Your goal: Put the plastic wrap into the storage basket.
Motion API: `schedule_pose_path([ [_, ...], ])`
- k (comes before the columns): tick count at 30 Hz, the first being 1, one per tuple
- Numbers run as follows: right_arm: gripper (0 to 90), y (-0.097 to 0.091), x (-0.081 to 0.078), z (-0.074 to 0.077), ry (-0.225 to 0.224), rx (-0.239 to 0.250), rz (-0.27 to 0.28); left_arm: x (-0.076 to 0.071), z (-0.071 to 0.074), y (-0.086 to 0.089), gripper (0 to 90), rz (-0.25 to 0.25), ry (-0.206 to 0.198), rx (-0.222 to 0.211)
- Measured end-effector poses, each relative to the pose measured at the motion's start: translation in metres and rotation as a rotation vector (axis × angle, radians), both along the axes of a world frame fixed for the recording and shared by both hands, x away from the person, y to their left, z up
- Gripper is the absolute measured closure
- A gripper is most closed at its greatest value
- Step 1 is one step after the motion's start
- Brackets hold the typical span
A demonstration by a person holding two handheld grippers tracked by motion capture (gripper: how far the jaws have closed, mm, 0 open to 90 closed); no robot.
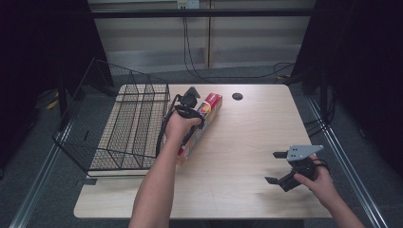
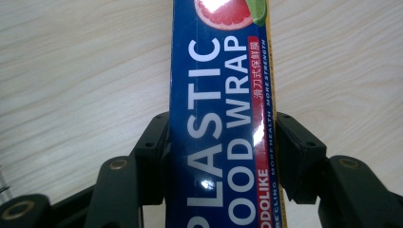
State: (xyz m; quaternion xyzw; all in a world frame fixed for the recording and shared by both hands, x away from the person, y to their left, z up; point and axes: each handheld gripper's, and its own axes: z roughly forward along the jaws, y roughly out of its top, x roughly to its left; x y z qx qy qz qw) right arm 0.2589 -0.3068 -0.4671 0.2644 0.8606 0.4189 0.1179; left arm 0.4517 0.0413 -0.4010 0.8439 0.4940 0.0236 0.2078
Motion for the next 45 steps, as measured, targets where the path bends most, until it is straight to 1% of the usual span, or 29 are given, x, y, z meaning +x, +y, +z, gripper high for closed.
schedule_pose_path([
  [1,2.4,0.000,0.000,0.000,0.000,0.000,0.002,-0.001,0.005,0.004,45.3,0.010,0.001,-0.011],
  [2,2.4,0.000,0.000,0.000,0.000,0.000,0.002,-0.001,0.005,0.004,45.3,0.010,0.001,-0.011],
  [6,2.4,0.000,0.000,0.000,0.002,0.001,0.001,-0.003,0.016,0.008,45.4,0.029,-0.009,-0.008],
  [7,2.4,0.000,0.000,0.000,0.004,0.001,-0.001,-0.004,0.018,0.010,45.4,0.022,-0.005,-0.004],
  [10,2.4,0.001,0.000,0.000,0.001,0.000,-0.002,-0.005,0.026,0.013,45.3,0.038,-0.009,-0.009],
  [11,2.4,0.001,0.000,0.000,0.002,0.001,0.001,-0.005,0.029,0.014,45.4,0.030,-0.011,-0.012],
  [12,2.4,0.001,0.000,0.000,-0.003,0.000,0.002,-0.005,0.032,0.014,45.4,0.043,-0.015,-0.016],
  [15,2.4,0.001,0.001,0.000,-0.006,0.000,0.001,-0.007,0.040,0.014,45.4,0.043,-0.018,-0.015],
  [16,2.4,0.001,0.001,0.000,-0.005,0.001,0.001,-0.007,0.043,0.015,45.3,0.039,-0.019,-0.007],
  [17,2.4,0.001,0.001,0.000,-0.006,0.000,0.000,-0.007,0.046,0.014,45.3,0.052,-0.022,-0.014],
  [19,2.4,0.001,0.001,0.000,-0.009,0.000,0.000,-0.007,0.050,0.016,45.3,0.043,-0.020,-0.010],
  [20,2.4,0.000,0.000,0.000,-0.007,0.000,0.000,-0.008,0.054,0.016,45.3,0.052,-0.027,-0.020],
  [21,2.4,0.000,0.000,0.000,-0.006,0.002,0.000,-0.009,0.056,0.017,45.3,0.053,-0.021,-0.017],
  [23,2.4,0.000,0.000,0.000,-0.005,0.003,0.000,-0.009,0.058,0.017,45.3,0.060,-0.023,-0.020],
  [26,2.4,0.001,0.001,0.000,-0.008,0.000,0.000,-0.010,0.066,0.019,45.3,0.064,-0.039,-0.025],
  [28,2.4,0.001,0.000,0.000,-0.008,0.000,0.001,-0.010,0.067,0.020,45.3,0.056,-0.043,-0.028],
  [30,2.4,0.000,0.001,0.001,-0.009,0.003,0.001,-0.010,0.071,0.023,45.3,0.052,-0.042,-0.017],
  [32,2.4,0.000,0.001,0.001,-0.010,0.002,-0.003,-0.011,0.075,0.024,45.3,0.061,-0.041,-0.019],
  [33,2.4,0.000,0.001,0.001,-0.010,0.002,-0.003,-0.012,0.076,0.024,45.3,0.084,-0.043,-0.033],
  [34,2.4,0.000,0.001,0.001,-0.010,0.002,-0.002,-0.011,0.078,0.026,45.3,0.063,-0.042,-0.021],
  [35,2.4,0.001,0.001,0.000,-0.007,0.002,0.002,-0.012,0.079,0.026,45.3,0.083,-0.044,-0.030],
  [36,2.4,0.001,0.001,0.000,-0.008,0.001,0.002,-0.013,0.080,0.026,45.3,0.092,-0.045,-0.027],
  [37,2.4,0.001,0.000,0.000,-0.005,0.001,0.001,-0.012,0.082,0.028,45.3,0.070,-0.049,-0.018],
  [38,2.4,0.001,0.000,0.001,-0.002,0.002,0.002,-0.014,0.083,0.027,45.3,0.096,-0.052,-0.027],
  [39,2.4,0.001,0.000,0.001,-0.002,0.002,0.002,-0.013,0.084,0.029,45.3,0.083,-0.046,-0.020],
  [40,2.4,0.001,0.000,0.001,-0.003,0.002,0.002,-0.014,0.085,0.029,45.3,0.101,-0.044,-0.026],
  [42,2.4,0.001,0.000,0.001,-0.003,0.002,0.003,-0.013,0.087,0.032,45.3,0.081,-0.045,-0.018],
  [43,2.4,0.001,0.000,0.001,-0.004,0.003,0.003,-0.014,0.087,0.032,45.3,0.109,-0.040,-0.025],
  [45,2.4,0.001,0.000,0.001,-0.008,0.003,0.002,-0.014,0.089,0.033,45.3,0.110,-0.042,-0.024],
])
